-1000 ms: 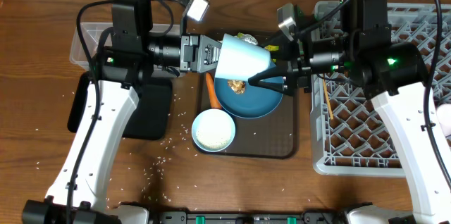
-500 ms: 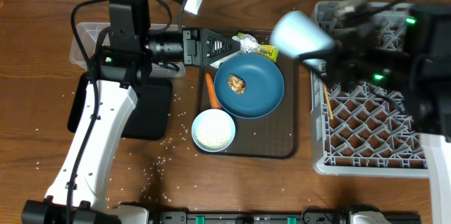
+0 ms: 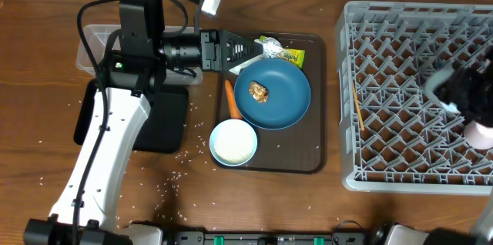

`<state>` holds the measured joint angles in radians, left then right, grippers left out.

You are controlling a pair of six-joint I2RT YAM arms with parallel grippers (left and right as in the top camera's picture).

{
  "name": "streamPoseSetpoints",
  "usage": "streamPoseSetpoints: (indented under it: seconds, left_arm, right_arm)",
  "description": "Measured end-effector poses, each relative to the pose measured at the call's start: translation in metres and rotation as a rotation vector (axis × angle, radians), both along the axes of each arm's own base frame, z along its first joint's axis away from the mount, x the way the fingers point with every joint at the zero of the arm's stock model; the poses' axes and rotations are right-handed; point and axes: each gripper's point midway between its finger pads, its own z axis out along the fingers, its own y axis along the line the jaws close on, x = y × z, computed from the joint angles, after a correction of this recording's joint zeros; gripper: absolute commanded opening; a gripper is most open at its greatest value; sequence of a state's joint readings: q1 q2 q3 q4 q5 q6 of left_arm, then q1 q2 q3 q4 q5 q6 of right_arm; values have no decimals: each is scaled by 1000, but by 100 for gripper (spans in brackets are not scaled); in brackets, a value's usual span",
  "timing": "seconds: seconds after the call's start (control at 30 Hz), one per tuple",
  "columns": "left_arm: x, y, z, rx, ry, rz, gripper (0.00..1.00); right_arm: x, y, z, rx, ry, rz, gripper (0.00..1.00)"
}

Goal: Sort waste into correct bins and load items into the dishwasher rack
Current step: 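Place the light-blue cup in the dish rack with the right gripper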

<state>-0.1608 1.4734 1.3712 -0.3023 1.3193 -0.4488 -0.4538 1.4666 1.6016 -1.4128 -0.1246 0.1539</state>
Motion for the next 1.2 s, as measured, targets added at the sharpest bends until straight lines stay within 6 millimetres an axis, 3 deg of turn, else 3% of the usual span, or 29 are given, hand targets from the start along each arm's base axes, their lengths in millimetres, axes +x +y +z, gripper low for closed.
streamPoseSetpoints:
  seconds: [0.23,0.5,0.6,0.83,0.97,1.07,1.2]
  left_arm:
    - [0,0,0,1,0,3,71]
    - [0,0,0,1,0,3,71]
    - [0,0,0,1,0,3,71]
    - [0,0,0,2,1,3,71]
    - [2,1,-2,8,1,13,59]
    - [6,3,-12,44,32,53,59]
    - [12,11,-61,250,135,197,60]
  right_arm:
    - [-10,-32,-50,10,237,-116,58]
    - [2,-43,-78,20,294,-126,59]
    - [1,-41,-84,36,322,-135,80]
    - [0,-40,-87,50,332,-137,88]
    - [8,-32,-80,94,284,-108,88]
    - [27,-18,-59,148,149,-39,89]
    - [55,13,6,180,-166,102,90]
